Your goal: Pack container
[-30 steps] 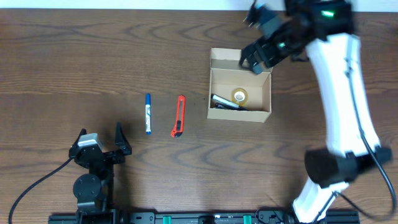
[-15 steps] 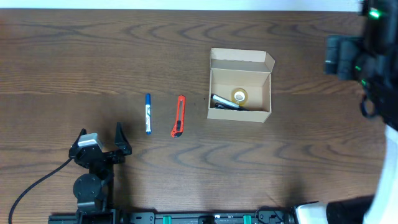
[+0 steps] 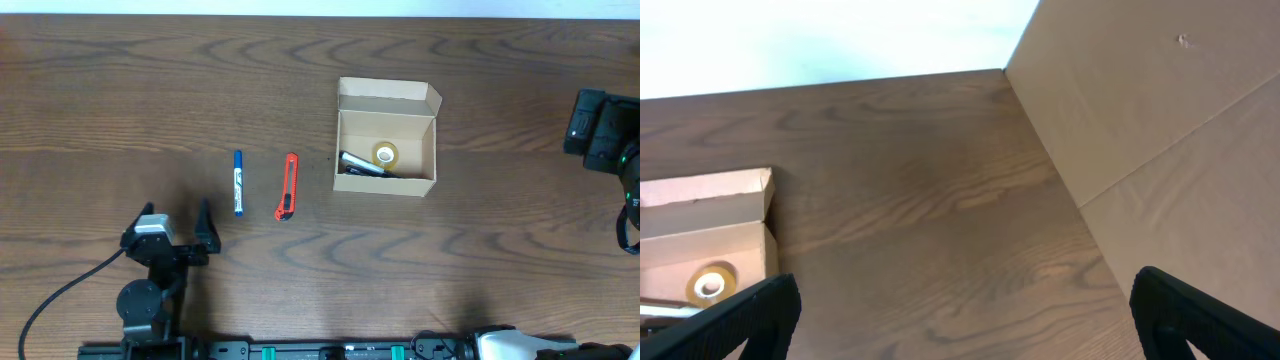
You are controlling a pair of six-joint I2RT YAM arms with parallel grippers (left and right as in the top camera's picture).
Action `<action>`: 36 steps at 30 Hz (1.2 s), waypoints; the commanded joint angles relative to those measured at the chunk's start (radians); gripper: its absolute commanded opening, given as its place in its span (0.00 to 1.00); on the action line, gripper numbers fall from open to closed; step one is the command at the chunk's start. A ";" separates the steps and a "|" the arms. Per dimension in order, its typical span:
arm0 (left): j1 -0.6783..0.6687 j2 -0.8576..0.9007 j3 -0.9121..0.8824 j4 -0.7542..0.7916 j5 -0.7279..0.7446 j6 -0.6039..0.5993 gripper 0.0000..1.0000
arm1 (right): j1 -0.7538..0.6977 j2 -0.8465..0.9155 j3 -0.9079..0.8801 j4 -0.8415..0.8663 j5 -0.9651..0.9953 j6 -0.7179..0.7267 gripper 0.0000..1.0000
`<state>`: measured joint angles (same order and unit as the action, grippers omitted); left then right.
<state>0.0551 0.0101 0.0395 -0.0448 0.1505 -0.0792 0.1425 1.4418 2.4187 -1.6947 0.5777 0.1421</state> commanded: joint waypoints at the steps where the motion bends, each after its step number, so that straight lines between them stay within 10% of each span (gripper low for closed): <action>1: -0.003 -0.006 0.091 -0.034 0.193 -0.006 0.95 | -0.006 -0.003 0.001 -0.003 0.009 0.018 0.99; 12: -0.003 -0.005 0.610 -0.466 0.197 0.201 0.95 | -0.006 -0.002 0.001 0.006 0.119 0.018 0.99; 36: -0.003 -0.005 1.043 -0.362 0.253 0.184 0.95 | -0.006 0.003 0.001 -0.003 0.102 0.018 0.99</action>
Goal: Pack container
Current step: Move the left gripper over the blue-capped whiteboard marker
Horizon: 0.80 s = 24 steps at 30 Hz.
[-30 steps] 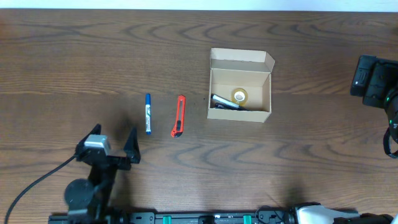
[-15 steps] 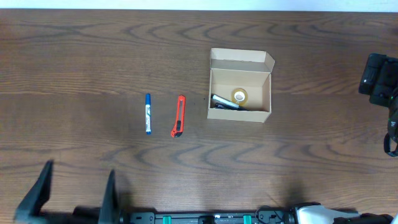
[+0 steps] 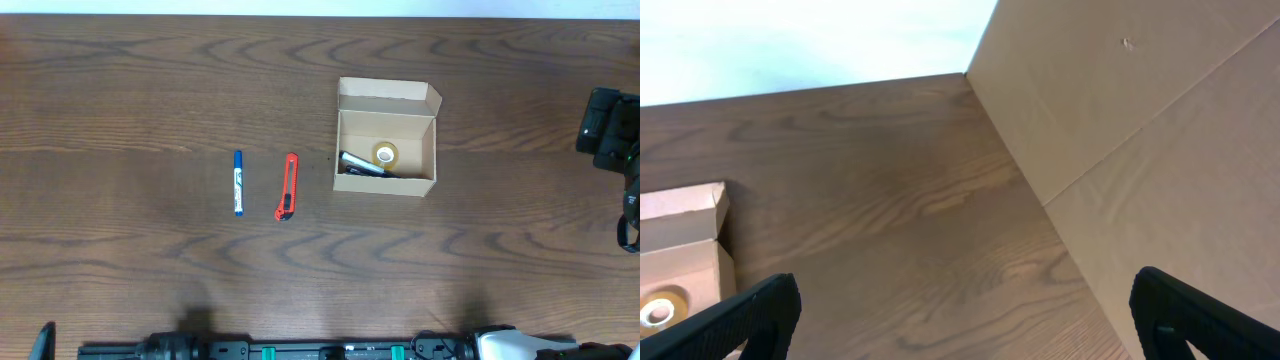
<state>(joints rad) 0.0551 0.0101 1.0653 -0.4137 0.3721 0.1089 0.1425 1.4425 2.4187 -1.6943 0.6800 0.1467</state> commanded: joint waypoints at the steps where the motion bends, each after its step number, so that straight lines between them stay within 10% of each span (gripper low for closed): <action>1: -0.003 -0.005 0.018 0.003 0.014 -0.004 0.95 | -0.006 0.002 0.001 -0.003 0.000 0.013 0.99; 10: -0.003 0.139 0.103 -0.093 0.050 -0.007 0.95 | -0.006 0.002 0.001 -0.003 0.000 0.013 0.99; 24: -0.003 0.942 0.716 -0.784 -0.175 0.190 0.95 | -0.006 0.002 0.001 -0.003 0.000 0.013 0.99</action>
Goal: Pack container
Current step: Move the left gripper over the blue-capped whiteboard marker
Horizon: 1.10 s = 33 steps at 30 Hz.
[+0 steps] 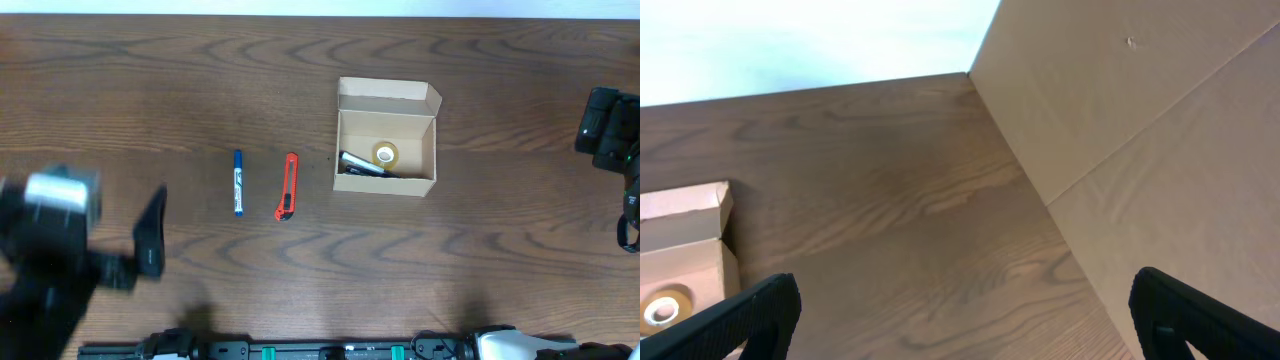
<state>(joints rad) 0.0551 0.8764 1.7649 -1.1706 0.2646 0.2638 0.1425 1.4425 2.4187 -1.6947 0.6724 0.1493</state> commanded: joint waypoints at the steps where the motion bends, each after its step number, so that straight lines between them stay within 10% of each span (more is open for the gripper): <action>1: -0.003 0.108 0.014 -0.039 -0.058 0.034 0.95 | -0.006 0.002 0.001 -0.003 0.008 0.011 0.99; 9: -0.003 0.290 -0.097 -0.193 -0.053 -0.089 0.95 | -0.006 0.002 0.001 -0.003 0.008 0.011 0.99; 33: -0.003 0.417 -0.636 0.267 0.173 -0.193 0.95 | -0.006 0.002 0.001 -0.003 0.008 0.011 0.99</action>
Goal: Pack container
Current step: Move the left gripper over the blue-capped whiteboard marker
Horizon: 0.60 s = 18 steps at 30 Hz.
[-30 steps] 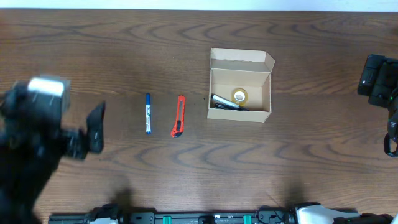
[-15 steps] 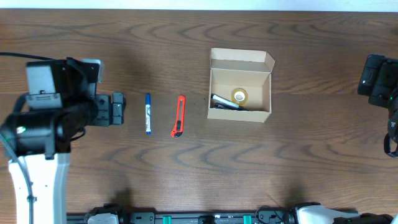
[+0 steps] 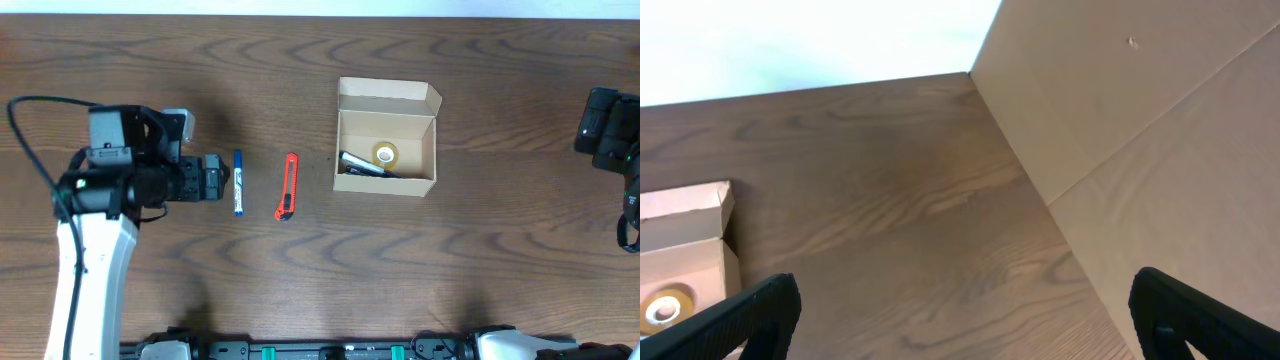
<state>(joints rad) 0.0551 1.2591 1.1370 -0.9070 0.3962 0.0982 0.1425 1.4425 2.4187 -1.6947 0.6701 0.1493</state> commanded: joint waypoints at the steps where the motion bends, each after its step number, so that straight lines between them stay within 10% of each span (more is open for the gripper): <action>1: -0.003 0.049 -0.008 0.004 0.042 -0.028 0.95 | -0.006 0.002 0.001 -0.003 0.010 0.011 0.99; 18: -0.019 0.150 -0.006 -0.011 -0.145 -0.051 0.95 | -0.006 0.002 0.001 -0.003 0.010 0.011 0.99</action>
<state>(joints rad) 0.0505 1.4071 1.1370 -0.9134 0.3569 0.0696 0.1425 1.4425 2.4187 -1.6947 0.6697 0.1493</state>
